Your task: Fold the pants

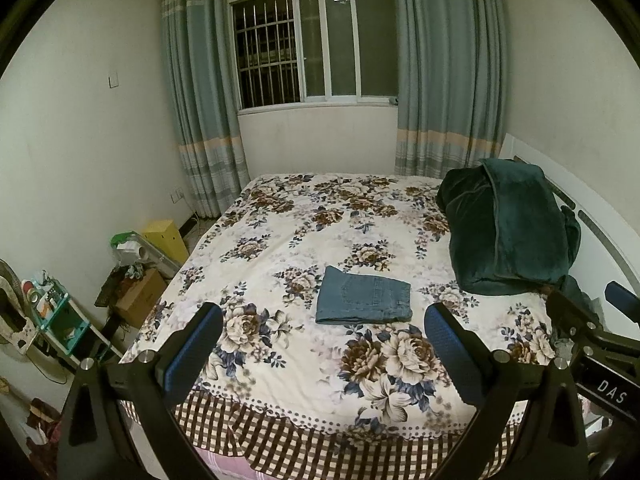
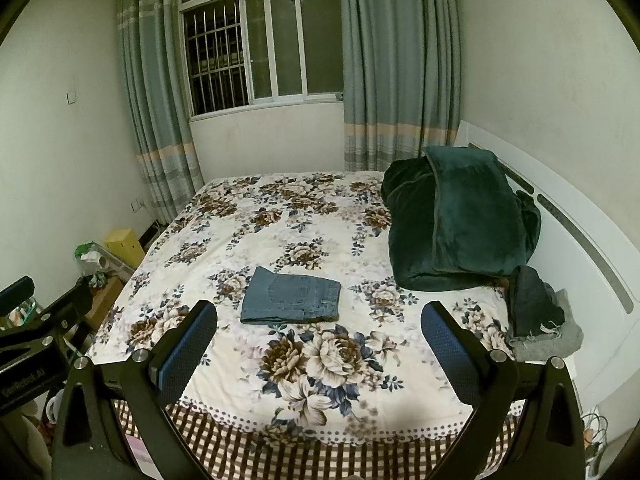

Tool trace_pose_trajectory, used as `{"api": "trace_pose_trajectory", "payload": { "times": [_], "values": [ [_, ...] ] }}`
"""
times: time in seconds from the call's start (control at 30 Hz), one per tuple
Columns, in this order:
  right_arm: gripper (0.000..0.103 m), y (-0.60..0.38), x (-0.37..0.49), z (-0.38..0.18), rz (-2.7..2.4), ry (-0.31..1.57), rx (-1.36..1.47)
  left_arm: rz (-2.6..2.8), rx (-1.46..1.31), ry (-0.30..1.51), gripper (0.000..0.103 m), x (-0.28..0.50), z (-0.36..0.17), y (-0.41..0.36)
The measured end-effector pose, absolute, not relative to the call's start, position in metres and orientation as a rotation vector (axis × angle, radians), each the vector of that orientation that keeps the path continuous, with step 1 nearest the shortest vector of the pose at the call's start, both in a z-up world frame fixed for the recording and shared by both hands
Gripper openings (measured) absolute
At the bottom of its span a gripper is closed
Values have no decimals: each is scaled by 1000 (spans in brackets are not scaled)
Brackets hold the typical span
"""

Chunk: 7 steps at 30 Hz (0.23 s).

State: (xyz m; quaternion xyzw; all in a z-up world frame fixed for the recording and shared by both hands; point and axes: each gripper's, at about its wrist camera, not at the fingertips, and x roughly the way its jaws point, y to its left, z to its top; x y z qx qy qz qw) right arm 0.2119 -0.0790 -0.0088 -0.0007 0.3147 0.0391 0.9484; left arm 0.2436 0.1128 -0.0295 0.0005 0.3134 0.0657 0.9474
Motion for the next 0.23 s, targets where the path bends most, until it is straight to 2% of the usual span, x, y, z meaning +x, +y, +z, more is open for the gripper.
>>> {"api": "trace_pose_trajectory", "payload": {
  "times": [0.23],
  "values": [
    [103, -79, 212, -6, 74, 645, 2, 133, -3, 631, 103, 247, -28, 116]
  ]
}}
